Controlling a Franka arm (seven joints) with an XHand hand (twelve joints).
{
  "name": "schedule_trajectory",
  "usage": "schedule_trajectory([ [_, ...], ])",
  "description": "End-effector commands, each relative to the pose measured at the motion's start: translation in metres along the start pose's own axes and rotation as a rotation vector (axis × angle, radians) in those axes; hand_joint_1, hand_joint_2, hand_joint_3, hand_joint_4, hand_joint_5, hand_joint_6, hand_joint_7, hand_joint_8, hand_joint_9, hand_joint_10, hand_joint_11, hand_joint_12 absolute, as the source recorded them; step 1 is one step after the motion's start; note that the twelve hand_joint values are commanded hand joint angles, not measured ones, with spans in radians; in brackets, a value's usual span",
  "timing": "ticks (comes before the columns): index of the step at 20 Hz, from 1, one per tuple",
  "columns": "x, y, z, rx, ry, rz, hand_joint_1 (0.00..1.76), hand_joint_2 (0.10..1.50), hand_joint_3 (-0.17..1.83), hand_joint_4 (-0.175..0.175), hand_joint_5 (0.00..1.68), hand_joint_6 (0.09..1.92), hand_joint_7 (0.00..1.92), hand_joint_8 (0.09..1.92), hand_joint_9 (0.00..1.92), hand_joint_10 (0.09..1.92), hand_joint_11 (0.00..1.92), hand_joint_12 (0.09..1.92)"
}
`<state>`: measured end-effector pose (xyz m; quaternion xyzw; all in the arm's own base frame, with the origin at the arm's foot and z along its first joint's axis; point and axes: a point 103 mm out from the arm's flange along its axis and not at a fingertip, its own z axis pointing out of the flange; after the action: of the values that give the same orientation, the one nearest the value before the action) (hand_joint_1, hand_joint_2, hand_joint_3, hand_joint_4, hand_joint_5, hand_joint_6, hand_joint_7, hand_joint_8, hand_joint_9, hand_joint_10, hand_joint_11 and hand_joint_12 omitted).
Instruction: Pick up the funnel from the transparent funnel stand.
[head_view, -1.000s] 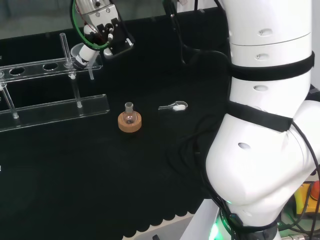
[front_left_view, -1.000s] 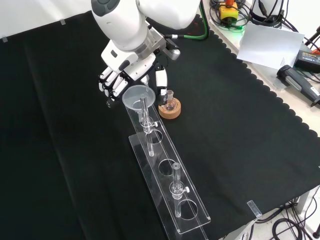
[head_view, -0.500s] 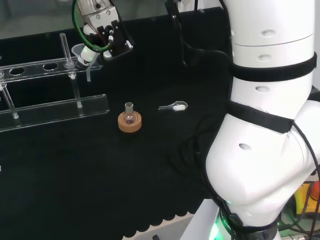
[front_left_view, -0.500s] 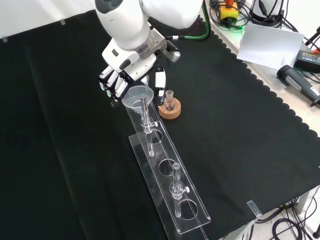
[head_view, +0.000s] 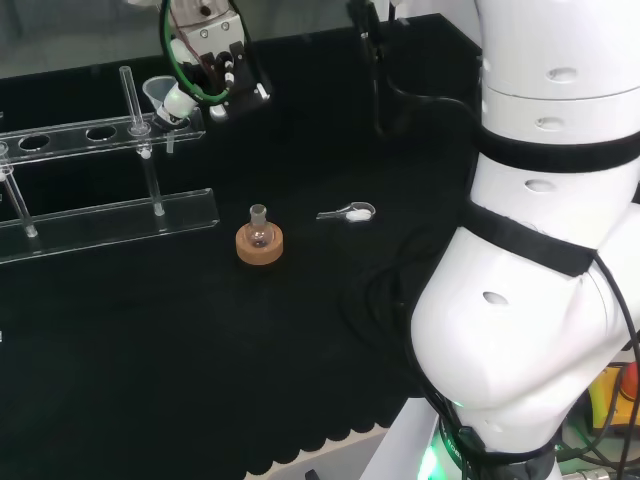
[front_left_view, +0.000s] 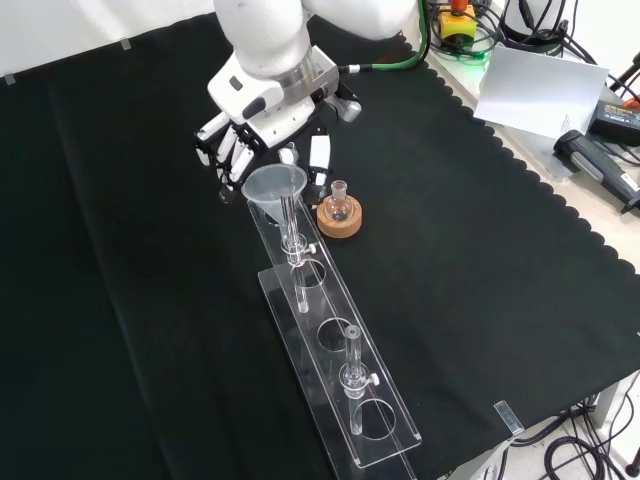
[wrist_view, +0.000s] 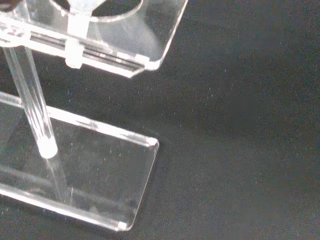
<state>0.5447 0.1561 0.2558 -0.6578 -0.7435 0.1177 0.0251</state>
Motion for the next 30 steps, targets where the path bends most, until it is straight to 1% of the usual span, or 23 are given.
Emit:
schedule_trajectory([
  [1,-0.011,-0.004,-0.016,-0.069,0.004,-0.004,0.76,0.77,0.08,0.041,0.82,0.12,1.11,0.29,0.73,0.45,0.00,1.32],
  [6,-0.024,-0.010,-0.041,-0.091,-0.068,-0.045,0.76,0.77,0.09,0.046,0.83,0.14,1.13,0.28,0.76,0.44,0.00,1.32],
  [10,-0.036,-0.018,-0.058,-0.092,-0.132,-0.079,0.77,0.76,0.09,0.053,0.85,0.16,1.15,0.28,0.77,0.42,0.00,1.31],
  [17,-0.050,-0.035,-0.081,-0.106,-0.180,-0.105,0.77,0.76,0.11,0.065,0.87,0.20,1.17,0.26,0.78,0.39,0.00,1.29],
  [21,-0.053,-0.042,-0.087,-0.110,-0.202,-0.114,0.77,0.73,0.16,0.069,0.85,0.28,1.19,0.22,0.80,0.36,0.00,1.29],
  [24,-0.053,-0.043,-0.088,-0.108,-0.200,-0.111,0.78,0.70,0.23,0.070,0.82,0.35,1.21,0.19,0.81,0.34,0.00,1.29],
  [26,-0.053,-0.043,-0.088,-0.102,-0.198,-0.103,0.78,0.69,0.26,0.071,0.81,0.39,1.21,0.18,0.81,0.33,0.00,1.29],
  [30,-0.055,-0.044,-0.086,-0.093,-0.197,-0.079,0.78,0.68,0.28,0.071,0.81,0.41,1.22,0.18,0.82,0.33,0.00,1.29],
])
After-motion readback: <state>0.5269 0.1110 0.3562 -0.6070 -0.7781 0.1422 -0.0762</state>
